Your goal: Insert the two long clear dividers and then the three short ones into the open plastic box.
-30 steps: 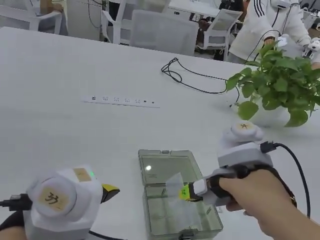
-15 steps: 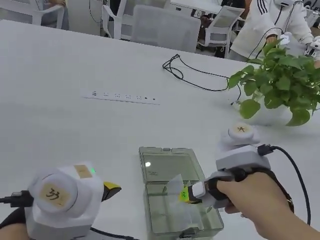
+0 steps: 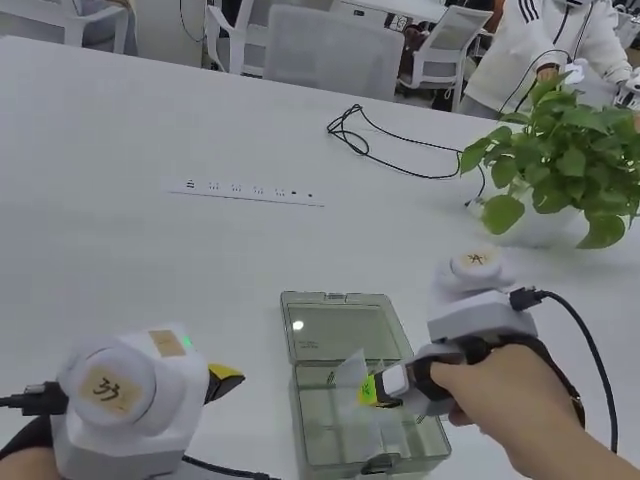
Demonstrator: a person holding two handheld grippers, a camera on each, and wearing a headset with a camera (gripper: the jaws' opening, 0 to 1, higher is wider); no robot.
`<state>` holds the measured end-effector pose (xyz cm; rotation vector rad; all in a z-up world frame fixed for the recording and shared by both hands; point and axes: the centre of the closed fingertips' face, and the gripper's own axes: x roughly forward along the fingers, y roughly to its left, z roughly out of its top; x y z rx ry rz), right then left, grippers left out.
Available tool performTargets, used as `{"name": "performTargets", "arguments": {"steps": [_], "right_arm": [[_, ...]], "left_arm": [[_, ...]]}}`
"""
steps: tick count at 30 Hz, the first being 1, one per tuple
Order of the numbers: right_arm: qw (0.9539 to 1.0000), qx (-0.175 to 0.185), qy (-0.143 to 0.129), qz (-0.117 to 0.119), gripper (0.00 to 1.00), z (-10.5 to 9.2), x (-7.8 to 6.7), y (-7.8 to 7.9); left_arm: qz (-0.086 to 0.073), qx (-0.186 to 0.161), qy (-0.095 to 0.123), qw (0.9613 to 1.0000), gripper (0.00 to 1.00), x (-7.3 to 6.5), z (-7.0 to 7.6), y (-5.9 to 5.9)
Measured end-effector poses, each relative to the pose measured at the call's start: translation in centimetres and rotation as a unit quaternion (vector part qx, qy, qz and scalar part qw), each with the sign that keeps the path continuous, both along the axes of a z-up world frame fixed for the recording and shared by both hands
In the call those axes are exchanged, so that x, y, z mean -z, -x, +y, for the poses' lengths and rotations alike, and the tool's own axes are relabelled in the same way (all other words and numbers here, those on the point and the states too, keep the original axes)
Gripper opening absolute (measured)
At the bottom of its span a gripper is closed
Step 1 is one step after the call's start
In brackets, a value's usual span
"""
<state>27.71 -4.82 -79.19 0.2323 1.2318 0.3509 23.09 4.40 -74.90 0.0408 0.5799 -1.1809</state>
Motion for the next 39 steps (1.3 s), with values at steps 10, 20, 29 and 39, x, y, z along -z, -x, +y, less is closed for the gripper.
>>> {"name": "performTargets", "arguments": {"steps": [10,20,29,39], "right_arm": [[0.9998,-0.015,0.015,-0.001,0.06,0.1,0.1,-0.1],[0.9996,-0.022,0.017,-0.005,0.07,0.3,0.2,-0.1],[0.9998,-0.016,0.003,-0.009,0.07,0.6,0.4,-0.3],[0.9997,0.001,-0.023,-0.012,0.08,1.1,1.0,-0.2]], "left_arm": [[0.001,0.000,0.003,1.0000,0.90,-0.1,-0.2,-0.1],[0.004,-0.002,0.003,1.0000,0.90,0.1,-0.1,-0.1],[0.005,0.000,0.002,1.0000,0.90,0.1,-0.1,0.0],[0.006,-0.003,0.002,1.0000,0.89,0.2,-0.1,-0.2]]}}
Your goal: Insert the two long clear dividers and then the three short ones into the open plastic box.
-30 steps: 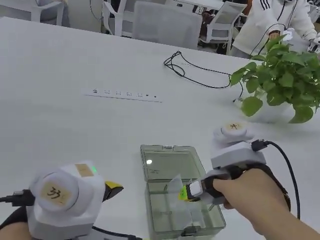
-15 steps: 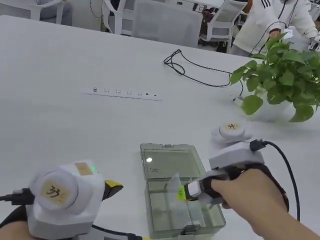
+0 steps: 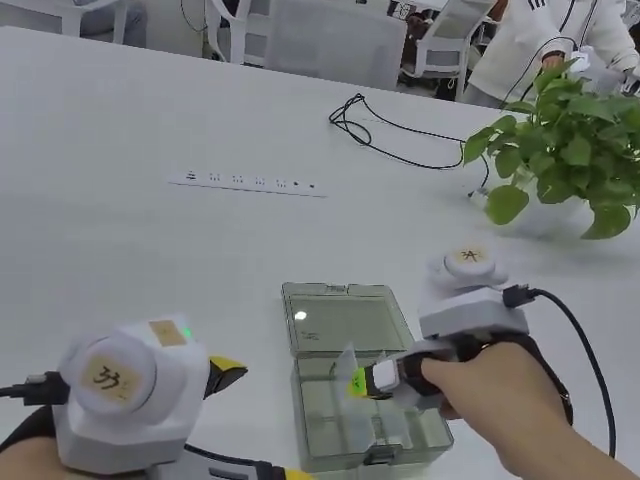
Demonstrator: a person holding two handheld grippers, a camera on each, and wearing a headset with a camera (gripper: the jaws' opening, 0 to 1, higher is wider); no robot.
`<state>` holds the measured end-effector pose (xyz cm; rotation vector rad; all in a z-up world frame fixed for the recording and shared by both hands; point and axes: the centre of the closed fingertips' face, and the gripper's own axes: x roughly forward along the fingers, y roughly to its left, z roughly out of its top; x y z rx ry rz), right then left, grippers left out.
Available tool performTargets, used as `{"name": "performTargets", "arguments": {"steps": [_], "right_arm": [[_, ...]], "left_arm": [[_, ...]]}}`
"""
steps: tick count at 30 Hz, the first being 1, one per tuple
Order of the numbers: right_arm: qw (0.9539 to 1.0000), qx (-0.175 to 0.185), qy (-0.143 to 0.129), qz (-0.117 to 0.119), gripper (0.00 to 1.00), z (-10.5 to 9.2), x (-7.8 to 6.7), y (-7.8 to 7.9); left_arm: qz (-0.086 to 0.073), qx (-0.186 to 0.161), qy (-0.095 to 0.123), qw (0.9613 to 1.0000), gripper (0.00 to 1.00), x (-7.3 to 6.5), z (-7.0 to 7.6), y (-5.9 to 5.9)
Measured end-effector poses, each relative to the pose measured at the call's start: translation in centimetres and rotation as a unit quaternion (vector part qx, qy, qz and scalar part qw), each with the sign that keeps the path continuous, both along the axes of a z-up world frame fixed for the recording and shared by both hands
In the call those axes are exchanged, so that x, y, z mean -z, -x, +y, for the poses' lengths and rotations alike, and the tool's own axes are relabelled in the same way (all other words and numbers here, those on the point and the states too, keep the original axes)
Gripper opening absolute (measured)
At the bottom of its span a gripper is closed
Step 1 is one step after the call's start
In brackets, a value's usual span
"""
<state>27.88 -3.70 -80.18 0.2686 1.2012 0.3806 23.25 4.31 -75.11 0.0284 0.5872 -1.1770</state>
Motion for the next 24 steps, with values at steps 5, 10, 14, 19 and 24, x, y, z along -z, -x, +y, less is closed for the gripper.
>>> {"name": "performTargets", "arguments": {"steps": [5,10,14,19,24], "right_arm": [[1.0000,-0.001,-0.004,-0.002,0.09,0.2,0.5,0.1],[1.0000,-0.006,-0.006,-0.003,0.10,0.3,1.0,0.1],[0.9999,-0.010,-0.009,-0.007,0.10,0.3,1.4,0.0],[0.9998,-0.013,-0.014,-0.009,0.11,0.4,1.6,0.0],[0.9995,-0.013,-0.026,-0.011,0.11,0.3,1.6,0.0]], "left_arm": [[0.000,-0.001,0.000,1.0000,0.89,0.0,0.1,-0.2],[0.000,-0.003,-0.002,1.0000,0.90,0.1,0.3,-0.3],[0.002,-0.004,-0.003,1.0000,0.89,0.0,0.3,-0.2],[0.001,-0.007,-0.004,1.0000,0.89,-0.1,0.4,-0.3],[-0.003,-0.018,-0.004,0.9998,0.89,-0.6,0.6,-0.6]]}}
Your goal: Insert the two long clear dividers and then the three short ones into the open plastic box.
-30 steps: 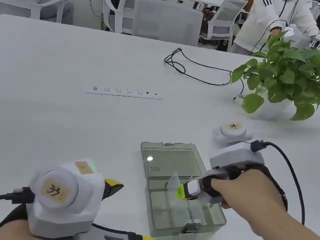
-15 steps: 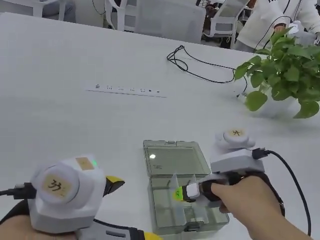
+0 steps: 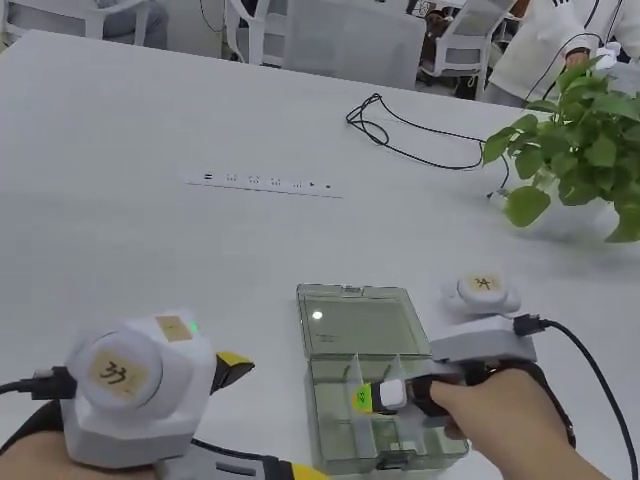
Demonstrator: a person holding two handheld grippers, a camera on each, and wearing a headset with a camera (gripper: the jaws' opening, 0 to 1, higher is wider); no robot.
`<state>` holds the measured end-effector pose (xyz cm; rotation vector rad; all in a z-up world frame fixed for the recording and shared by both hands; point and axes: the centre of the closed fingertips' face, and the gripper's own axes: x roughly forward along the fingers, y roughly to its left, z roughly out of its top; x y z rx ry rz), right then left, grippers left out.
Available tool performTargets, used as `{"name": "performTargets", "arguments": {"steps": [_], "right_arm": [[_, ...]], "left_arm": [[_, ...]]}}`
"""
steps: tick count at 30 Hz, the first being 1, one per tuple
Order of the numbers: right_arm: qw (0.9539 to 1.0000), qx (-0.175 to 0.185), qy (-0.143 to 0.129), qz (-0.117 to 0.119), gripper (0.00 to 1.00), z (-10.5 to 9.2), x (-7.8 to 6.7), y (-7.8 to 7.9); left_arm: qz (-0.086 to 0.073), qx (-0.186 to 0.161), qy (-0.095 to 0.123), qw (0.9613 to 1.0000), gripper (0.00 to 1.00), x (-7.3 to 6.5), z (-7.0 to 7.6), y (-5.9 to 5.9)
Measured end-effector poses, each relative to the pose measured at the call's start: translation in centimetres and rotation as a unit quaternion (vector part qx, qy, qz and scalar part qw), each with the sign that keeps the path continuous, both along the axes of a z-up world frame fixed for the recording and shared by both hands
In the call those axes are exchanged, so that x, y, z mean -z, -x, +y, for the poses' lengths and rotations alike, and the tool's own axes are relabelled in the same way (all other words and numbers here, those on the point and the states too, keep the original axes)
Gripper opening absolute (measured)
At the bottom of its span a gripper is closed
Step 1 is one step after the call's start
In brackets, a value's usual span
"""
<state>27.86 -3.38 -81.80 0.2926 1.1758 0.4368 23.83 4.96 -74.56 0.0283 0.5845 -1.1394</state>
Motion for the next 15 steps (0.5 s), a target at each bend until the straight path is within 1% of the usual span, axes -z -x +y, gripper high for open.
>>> {"name": "performTargets", "arguments": {"steps": [2,4,8,11,15], "right_arm": [[1.0000,-0.001,-0.005,-0.002,0.11,0.1,0.0,0.0],[0.9999,-0.005,-0.011,-0.007,0.11,0.2,-0.1,0.0],[0.9994,-0.001,-0.035,-0.010,0.11,0.2,-0.4,0.0],[0.9986,0.001,-0.050,-0.014,0.12,0.1,-0.9,-0.1],[0.9974,-0.005,-0.067,-0.025,0.15,-0.1,-1.9,-0.1]], "left_arm": [[-0.002,-0.005,-0.004,1.0000,0.89,-0.2,0.2,-0.1],[-0.002,-0.009,-0.003,1.0000,0.89,-0.3,0.2,-0.1],[-0.002,-0.018,-0.006,0.9998,0.89,-0.6,0.3,0.0],[-0.001,-0.030,-0.005,0.9995,0.89,-1.0,0.4,0.1],[-0.003,-0.045,-0.006,0.9989,0.89,-1.5,0.4,0.2]]}}
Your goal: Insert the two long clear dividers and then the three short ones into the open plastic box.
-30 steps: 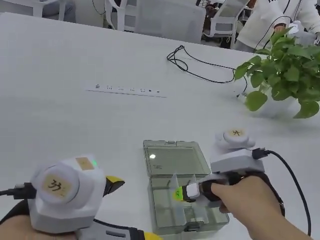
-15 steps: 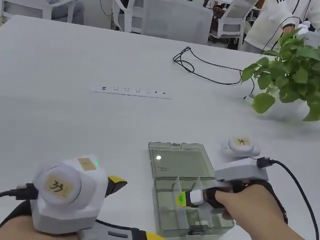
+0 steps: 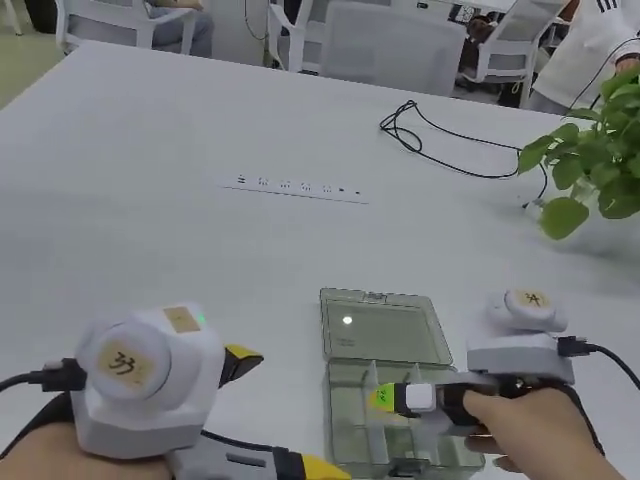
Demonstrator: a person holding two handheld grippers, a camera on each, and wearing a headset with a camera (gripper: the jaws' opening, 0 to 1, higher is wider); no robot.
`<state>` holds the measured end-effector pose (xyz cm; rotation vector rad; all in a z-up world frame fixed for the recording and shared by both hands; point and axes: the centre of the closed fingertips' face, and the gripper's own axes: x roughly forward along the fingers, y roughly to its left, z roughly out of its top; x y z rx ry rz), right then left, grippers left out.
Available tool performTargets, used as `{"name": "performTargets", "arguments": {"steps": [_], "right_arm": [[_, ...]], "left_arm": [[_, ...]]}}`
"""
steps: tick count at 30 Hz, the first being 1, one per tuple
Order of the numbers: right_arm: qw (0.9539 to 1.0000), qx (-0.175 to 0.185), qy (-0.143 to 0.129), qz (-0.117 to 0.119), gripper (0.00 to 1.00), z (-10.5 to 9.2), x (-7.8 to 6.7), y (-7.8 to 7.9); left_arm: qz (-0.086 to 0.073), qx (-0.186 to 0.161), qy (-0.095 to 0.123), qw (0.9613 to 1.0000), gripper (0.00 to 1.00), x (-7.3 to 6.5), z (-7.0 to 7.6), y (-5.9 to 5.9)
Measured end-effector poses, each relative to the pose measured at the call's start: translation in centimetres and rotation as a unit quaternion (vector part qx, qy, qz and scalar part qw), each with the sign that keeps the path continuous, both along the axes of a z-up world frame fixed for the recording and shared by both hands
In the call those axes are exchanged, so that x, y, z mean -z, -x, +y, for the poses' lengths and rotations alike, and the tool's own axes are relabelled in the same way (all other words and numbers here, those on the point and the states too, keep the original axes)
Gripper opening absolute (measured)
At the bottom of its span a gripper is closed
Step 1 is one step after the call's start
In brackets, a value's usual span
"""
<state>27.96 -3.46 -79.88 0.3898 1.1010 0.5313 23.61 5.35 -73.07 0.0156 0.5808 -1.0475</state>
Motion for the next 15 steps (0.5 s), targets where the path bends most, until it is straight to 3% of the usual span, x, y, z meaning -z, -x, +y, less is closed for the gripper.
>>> {"name": "performTargets", "arguments": {"steps": [4,15], "right_arm": [[0.9994,-0.007,-0.031,-0.013,0.16,-0.2,-1.5,-0.1],[0.9945,-0.061,-0.070,-0.048,0.22,-1.8,-5.5,0.6]], "left_arm": [[-0.003,-0.016,-0.002,0.9999,0.89,-0.6,0.0,0.2],[-0.008,-0.062,-0.010,0.9980,0.88,-1.5,-0.1,1.0]]}}
